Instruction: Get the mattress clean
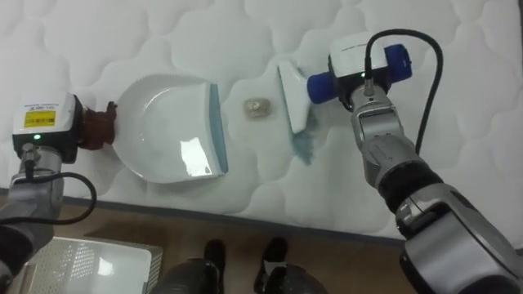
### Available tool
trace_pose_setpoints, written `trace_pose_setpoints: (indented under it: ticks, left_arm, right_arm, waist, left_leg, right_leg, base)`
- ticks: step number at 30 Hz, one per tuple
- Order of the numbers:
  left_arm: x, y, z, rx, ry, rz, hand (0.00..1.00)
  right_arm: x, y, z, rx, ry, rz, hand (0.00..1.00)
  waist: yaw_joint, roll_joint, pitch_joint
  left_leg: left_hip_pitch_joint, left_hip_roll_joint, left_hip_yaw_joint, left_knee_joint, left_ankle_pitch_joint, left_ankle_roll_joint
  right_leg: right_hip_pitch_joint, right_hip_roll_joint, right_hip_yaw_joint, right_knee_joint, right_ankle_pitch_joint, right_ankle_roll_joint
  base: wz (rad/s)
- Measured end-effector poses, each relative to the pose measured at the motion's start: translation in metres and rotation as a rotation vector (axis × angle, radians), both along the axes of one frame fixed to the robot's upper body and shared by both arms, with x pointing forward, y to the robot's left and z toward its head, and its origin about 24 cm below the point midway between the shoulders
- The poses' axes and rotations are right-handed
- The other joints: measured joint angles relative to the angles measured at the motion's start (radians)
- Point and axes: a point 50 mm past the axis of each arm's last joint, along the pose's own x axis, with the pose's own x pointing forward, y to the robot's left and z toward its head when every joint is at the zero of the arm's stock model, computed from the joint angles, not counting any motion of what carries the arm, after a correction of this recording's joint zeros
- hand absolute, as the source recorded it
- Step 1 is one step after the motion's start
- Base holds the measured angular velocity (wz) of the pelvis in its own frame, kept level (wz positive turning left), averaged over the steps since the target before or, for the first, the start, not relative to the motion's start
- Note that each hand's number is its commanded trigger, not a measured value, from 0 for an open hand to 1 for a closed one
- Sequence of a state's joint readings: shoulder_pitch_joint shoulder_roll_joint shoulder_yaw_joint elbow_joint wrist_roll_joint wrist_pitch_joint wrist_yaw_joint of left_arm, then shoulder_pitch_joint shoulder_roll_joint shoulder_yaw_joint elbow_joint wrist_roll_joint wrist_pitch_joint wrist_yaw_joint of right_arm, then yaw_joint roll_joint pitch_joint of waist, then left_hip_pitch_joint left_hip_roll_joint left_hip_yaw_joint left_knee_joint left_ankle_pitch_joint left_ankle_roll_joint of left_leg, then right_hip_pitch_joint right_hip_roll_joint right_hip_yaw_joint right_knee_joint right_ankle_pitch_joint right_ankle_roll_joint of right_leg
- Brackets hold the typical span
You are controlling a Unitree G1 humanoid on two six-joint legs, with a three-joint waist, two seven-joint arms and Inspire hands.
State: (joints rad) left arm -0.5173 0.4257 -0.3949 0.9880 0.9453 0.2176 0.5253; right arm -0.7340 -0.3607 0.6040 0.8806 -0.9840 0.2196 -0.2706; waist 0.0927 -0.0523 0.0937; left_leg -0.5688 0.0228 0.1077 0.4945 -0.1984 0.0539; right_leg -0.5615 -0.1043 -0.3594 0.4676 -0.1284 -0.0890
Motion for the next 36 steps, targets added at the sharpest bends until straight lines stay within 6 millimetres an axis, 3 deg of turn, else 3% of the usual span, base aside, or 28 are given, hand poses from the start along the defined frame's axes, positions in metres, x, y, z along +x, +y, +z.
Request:
trace_pose_setpoints:
  ticks: [9, 20, 36]
  left_arm:
    - [-0.001, -0.002, -0.002, 0.004, 0.010, -0.008, 1.00]
    - [-0.001, -0.003, -0.003, 0.009, 0.013, -0.011, 1.00]
    - [-0.003, -0.002, -0.005, 0.022, 0.018, -0.008, 1.00]
  right_arm:
    - [-0.012, 0.017, -0.016, 0.079, 0.078, 0.040, 1.00]
    - [-0.013, 0.035, -0.020, 0.126, 0.129, 0.068, 1.00]
    - [-0.017, 0.054, -0.019, 0.287, 0.211, 0.113, 1.00]
  waist:
    - [-0.001, 0.001, -0.0006]
    - [-0.002, 0.013, -0.0077]
    - [-0.007, 0.013, -0.0086]
  left_leg:
    - [0.005, -0.003, -0.001, -0.003, 0.002, -0.001]
    - [0.008, -0.004, 0.001, -0.008, 0.004, 0.000]
    - [0.021, -0.006, 0.015, -0.010, 0.010, 0.002]
  right_leg:
    - [0.005, -0.001, 0.000, -0.003, -0.002, 0.000]
    - [0.005, -0.001, 0.001, -0.002, -0.002, 0.000]
    - [0.007, -0.007, 0.013, 0.005, -0.004, 0.001]
  base:
    - [0.00]
    - [0.00]
    - [0.00]
